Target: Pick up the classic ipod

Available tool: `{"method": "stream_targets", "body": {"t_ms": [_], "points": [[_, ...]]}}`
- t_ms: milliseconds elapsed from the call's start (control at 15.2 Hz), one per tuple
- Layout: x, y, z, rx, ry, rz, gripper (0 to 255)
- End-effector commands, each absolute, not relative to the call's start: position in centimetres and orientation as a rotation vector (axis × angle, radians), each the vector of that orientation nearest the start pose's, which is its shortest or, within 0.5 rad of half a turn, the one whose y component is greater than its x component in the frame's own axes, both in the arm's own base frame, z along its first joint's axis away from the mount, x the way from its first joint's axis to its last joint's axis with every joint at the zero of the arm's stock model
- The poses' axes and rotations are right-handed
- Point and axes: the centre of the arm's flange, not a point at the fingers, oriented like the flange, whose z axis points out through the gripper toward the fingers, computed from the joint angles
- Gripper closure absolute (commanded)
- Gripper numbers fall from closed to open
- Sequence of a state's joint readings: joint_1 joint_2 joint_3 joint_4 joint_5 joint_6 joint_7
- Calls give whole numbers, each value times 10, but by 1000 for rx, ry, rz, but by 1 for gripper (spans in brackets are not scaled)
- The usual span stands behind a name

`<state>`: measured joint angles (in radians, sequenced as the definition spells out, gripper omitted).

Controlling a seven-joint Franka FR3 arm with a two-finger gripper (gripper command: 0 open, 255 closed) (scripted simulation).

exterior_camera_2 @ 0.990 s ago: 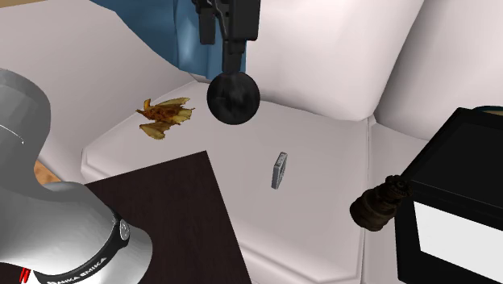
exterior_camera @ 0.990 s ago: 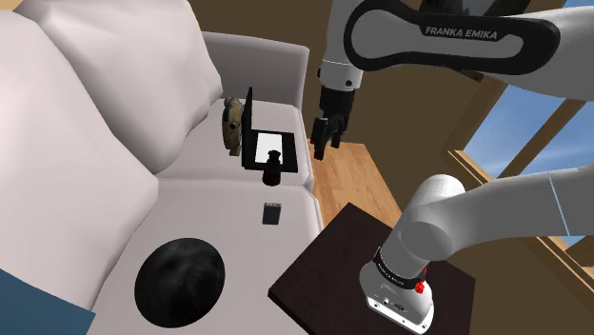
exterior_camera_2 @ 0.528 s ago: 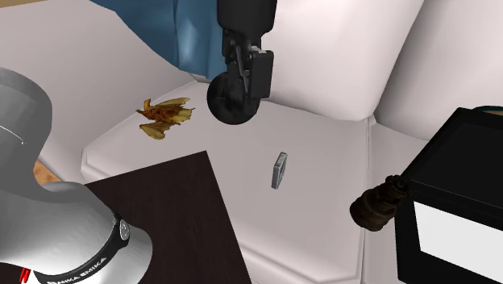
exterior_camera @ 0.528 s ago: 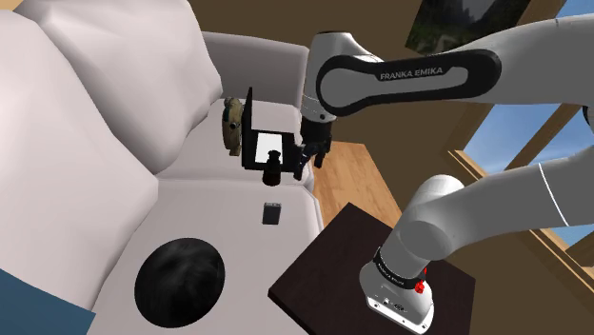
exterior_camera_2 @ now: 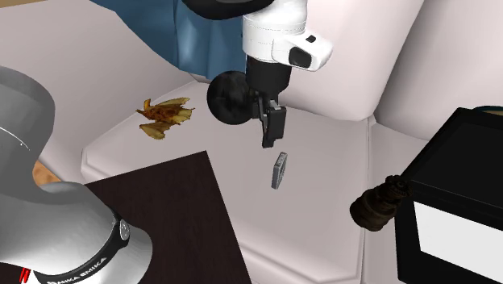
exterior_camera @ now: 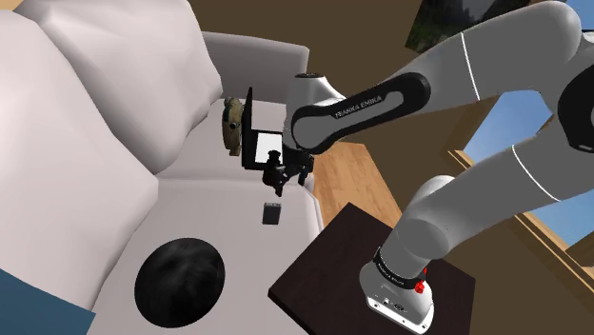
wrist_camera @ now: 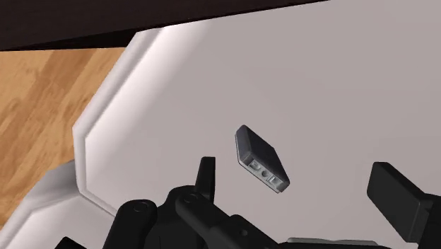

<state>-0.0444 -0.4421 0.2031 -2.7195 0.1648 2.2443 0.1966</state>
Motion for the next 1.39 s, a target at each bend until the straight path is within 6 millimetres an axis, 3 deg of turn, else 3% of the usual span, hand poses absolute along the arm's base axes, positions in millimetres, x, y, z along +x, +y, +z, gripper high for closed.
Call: {"method": "stream_targets", "body": {"t_ms": [0, 462, 990, 1122, 1188, 1320], "points": [[378, 60, 330, -3097, 304, 46, 0], [417, 59, 249, -3093, 475, -9, 0], [419, 59, 206, -3093, 482, -11, 0], [419, 59, 206, -3093, 482, -11, 0], [419, 59, 205, -3093, 482, -11, 255], [418, 59, 206, -3093, 482, -11, 255]]}}
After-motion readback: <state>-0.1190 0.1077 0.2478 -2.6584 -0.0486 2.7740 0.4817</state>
